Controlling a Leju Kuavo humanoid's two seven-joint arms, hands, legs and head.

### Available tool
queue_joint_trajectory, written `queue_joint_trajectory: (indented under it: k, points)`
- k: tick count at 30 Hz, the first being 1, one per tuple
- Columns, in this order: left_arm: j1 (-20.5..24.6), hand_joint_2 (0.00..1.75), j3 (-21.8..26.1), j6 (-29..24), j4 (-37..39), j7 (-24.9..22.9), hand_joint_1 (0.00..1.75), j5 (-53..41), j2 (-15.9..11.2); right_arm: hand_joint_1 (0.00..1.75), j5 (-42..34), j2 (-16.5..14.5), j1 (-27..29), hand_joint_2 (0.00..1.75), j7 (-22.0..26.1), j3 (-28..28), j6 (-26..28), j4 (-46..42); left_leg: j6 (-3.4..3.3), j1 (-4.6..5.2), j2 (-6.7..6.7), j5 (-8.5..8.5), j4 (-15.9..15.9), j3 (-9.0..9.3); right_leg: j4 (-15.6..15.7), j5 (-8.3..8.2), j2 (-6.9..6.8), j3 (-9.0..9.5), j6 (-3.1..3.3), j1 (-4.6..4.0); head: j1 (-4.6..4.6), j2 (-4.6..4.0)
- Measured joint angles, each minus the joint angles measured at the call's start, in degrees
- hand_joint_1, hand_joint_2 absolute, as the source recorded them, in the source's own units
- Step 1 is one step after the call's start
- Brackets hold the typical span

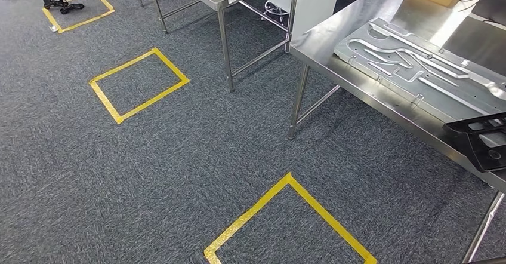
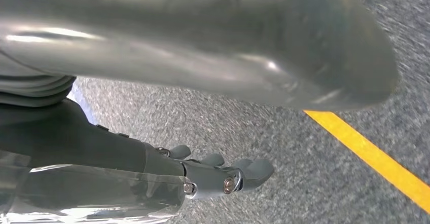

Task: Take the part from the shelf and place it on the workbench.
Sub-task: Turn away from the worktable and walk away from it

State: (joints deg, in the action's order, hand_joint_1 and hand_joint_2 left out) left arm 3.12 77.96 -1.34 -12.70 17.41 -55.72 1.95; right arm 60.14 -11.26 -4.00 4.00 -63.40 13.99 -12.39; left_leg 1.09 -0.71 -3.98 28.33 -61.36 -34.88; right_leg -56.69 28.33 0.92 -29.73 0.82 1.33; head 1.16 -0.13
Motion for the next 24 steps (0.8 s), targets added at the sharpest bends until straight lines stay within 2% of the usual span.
queue_joint_trajectory:
  k: [1, 2, 3, 4, 5, 6, 7, 9, 10, 12, 13, 14, 15, 16, 17, 18, 19, 20, 21, 22, 23, 24]
  points:
    - [0.09, 0.0, -0.01, 0.09, 0.0, 0.03, 0.0, -0.21, -0.04, 0.0, -0.21, -0.04, 0.02, 0.0, -0.04, -0.03, 0.12, 0.02, 0.17, -0.01, 1.69, 2.0, -3.53, -1.65, 0.05, 0.01, -0.81, 0.0, 0.25, -0.19, 0.11, -0.01]
    - [0.2, 0.0, -0.01, 0.19, 0.0, 0.06, 0.0, -0.41, -0.04, 0.0, -0.39, -0.05, 0.03, 0.0, -0.08, -0.08, 0.21, 0.04, 0.39, -0.06, 2.69, 3.98, -7.56, -3.52, -0.01, 0.07, -1.65, -0.07, 0.43, -0.35, 0.21, -0.01]
    - [0.25, 0.0, -0.02, 0.28, 0.0, 0.09, 0.0, -0.63, -0.08, 0.0, -0.56, -0.06, 0.03, 0.0, -0.12, -0.16, 0.26, 0.07, 0.58, -0.11, 3.12, 5.18, -10.75, -4.96, -0.1, 0.15, -2.48, -0.14, 0.49, -0.5, 0.21, -0.01]
    - [0.21, 0.0, -0.03, 0.36, 0.0, 0.11, 0.0, -0.87, -0.13, 0.0, -0.74, -0.07, -0.01, 0.0, -0.14, -0.26, 0.27, 0.09, 0.71, -0.15, 3.34, 5.36, -12.19, -5.49, -0.19, 0.24, -3.25, -0.17, 0.5, -0.59, 0.21, -0.01]
    - [0.12, 0.0, -0.05, 0.45, 0.0, 0.13, 0.0, -1.12, -0.22, 0.0, -0.92, -0.11, -0.07, 0.0, -0.13, -0.38, 0.28, 0.13, 0.77, -0.17, 3.55, 4.48, -11.37, -4.86, -0.29, 0.36, -3.98, -0.16, 0.46, -0.63, 0.21, -0.01]
    - [0.04, 0.0, -0.09, 0.58, 0.0, 0.13, 0.0, -1.42, -0.35, 0.0, -1.09, -0.16, -0.15, 0.0, -0.07, -0.48, 0.28, 0.15, 0.74, -0.18, 3.97, 2.8, -8.37, -3.1, -0.4, 0.5, -4.65, -0.07, 0.37, -0.65, 0.21, -0.01]
    - [0.03, 0.0, -0.15, 0.74, 0.0, 0.12, 0.0, -1.73, -0.48, 0.0, -1.25, -0.24, -0.22, 0.0, 0.02, -0.58, 0.28, 0.16, 0.6, -0.14, 5.0, 1.16, -4.09, -0.75, -0.53, 0.69, -5.29, 0.07, 0.2, -0.69, 0.21, -0.01]
    - [0.14, 0.0, -0.38, 1.04, 0.0, 0.09, 0.0, -2.4, -0.73, 0.0, -1.51, -0.37, -0.34, 0.0, 0.25, -0.83, 0.28, 0.18, -0.06, 0.18, 6.49, -0.77, 2.18, 2.6, -0.76, 1.07, -6.39, 0.3, -0.32, -0.92, 0.19, 0.0]
    - [0.14, 0.0, -0.56, 1.16, 0.0, 0.08, 0.0, -2.7, -0.84, 0.0, -1.7, -0.43, -0.46, 0.0, 0.39, -1.02, 0.27, 0.19, -0.45, 0.37, 6.76, -0.89, 3.37, 3.11, -0.82, 1.19, -6.8, 0.41, -0.63, -1.01, 0.16, 0.0]
    - [-0.09, 0.0, -1.02, 1.45, 0.0, 0.06, 0.0, -3.35, -1.08, 0.0, -2.16, -0.56, -0.84, 0.0, 0.73, -1.38, 0.23, 0.2, -1.2, 0.53, 5.72, -1.02, 3.52, 2.97, -0.72, 1.28, -7.52, 0.67, -1.25, -1.06, 0.13, 0.0]
    - [-0.23, 0.0, -1.24, 1.64, 0.0, 0.07, 0.0, -3.63, -1.19, 0.0, -2.38, -0.62, -1.03, 0.0, 0.91, -1.51, 0.21, 0.2, -1.54, 0.44, 5.24, -1.2, 3.78, 3.04, -0.92, 1.56, -7.06, 0.75, -1.62, -0.94, 0.12, -0.01]
    - [-0.32, 0.0, -1.42, 1.86, 0.0, 0.08, 0.0, -3.91, -1.27, 0.0, -2.57, -0.68, -1.13, 0.0, 1.07, -1.63, 0.19, 0.2, -1.89, 0.32, 4.78, -1.43, 4.05, 3.16, -1.64, 2.25, -6.03, 0.53, -1.93, -0.82, 0.11, -0.01]
    - [-0.28, 0.0, -1.58, 2.06, 0.0, 0.09, 0.0, -4.16, -1.35, 0.0, -2.76, -0.72, -1.15, 0.0, 1.22, -1.76, 0.14, 0.2, -2.22, 0.18, 4.31, -1.69, 4.3, 3.25, -3.7, 3.71, -4.5, -0.37, -2.18, -0.7, 0.08, -0.01]
    - [-0.21, 0.0, -1.77, 2.21, 0.0, 0.12, 0.0, -4.42, -1.45, 0.0, -2.93, -0.72, -1.12, 0.0, 1.34, -1.91, 0.07, 0.21, -2.44, 0.14, 3.83, -1.87, 4.4, 3.22, -7.05, 5.69, -2.79, -1.95, -2.36, -0.57, 0.05, 0.0]
    - [-0.1, 0.0, -1.97, 2.32, 0.0, 0.12, 0.0, -4.67, -1.55, 0.0, -3.09, -0.73, -1.1, 0.0, 1.43, -2.09, -0.03, 0.21, -2.6, 0.17, 3.29, -1.97, 4.4, 3.07, -11.07, 7.69, -1.77, -3.96, -2.43, -0.57, 0.04, 0.0]
    - [-0.02, 0.0, -2.24, 2.47, 0.0, 0.11, 0.0, -4.98, -1.67, 0.0, -3.29, -0.74, -1.08, 0.0, 1.52, -2.28, -0.15, 0.22, -2.68, 0.22, 2.64, -2.03, 4.39, 2.95, -14.93, 9.19, -1.25, -5.93, -2.49, -0.56, 0.04, 0.0]
    - [0.0, 0.0, -2.53, 2.67, 0.0, 0.08, 0.0, -5.35, -1.79, 0.0, -3.5, -0.74, -1.08, 0.0, 1.65, -2.49, -0.25, 0.23, -2.7, 0.26, 1.96, -2.06, 4.37, 2.9, -17.1, 9.46, -1.1, -7.15, -2.5, -0.56, 0.04, 0.0]
    - [0.01, 0.0, -2.8, 2.92, 0.0, 0.02, 0.0, -5.74, -1.91, 0.0, -3.75, -0.74, -1.09, 0.0, 1.84, -2.71, -0.31, 0.23, -2.69, 0.27, 1.21, -2.07, 4.34, 2.92, -17.02, 8.46, -1.0, -7.31, -2.48, -0.53, 0.04, -0.01]
    - [0.0, 0.0, -3.07, 3.2, 0.0, -0.05, 0.0, -6.19, -2.02, 0.0, -4.08, -0.74, -1.11, 0.0, 2.08, -2.9, -0.34, 0.24, -2.65, 0.27, 0.44, -2.07, 4.29, 3.0, -14.71, 6.47, -0.77, -6.39, -2.41, -0.48, 0.04, -0.01]
    - [0.0, 0.0, -3.37, 3.46, 0.0, -0.11, 0.0, -6.63, -2.12, 0.0, -4.41, -0.74, -1.13, 0.0, 2.34, -3.09, -0.33, 0.23, -2.57, 0.26, -0.36, -2.04, 4.22, 3.07, -10.74, 3.98, 0.0, -4.65, -2.28, -0.36, 0.03, -0.01]
    - [0.04, 0.0, -3.7, 3.69, 0.0, -0.15, 0.0, -7.04, -2.17, 0.0, -4.78, -0.74, -1.13, 0.0, 2.53, -3.3, -0.31, 0.23, -2.37, 0.32, -1.09, -1.99, 4.06, 3.05, -6.74, 2.15, 1.56, -2.92, -2.12, -0.23, 0.03, -0.01]
    - [0.09, 0.0, -4.05, 3.9, 0.0, -0.16, 0.0, -7.44, -2.26, 0.0, -5.14, -0.74, -1.17, 0.0, 2.65, -3.55, -0.26, 0.23, -2.07, 0.35, -1.8, -1.99, 3.93, 2.88, -3.72, 1.01, 2.89, -1.65, -1.96, -0.12, 0.07, 0.0]
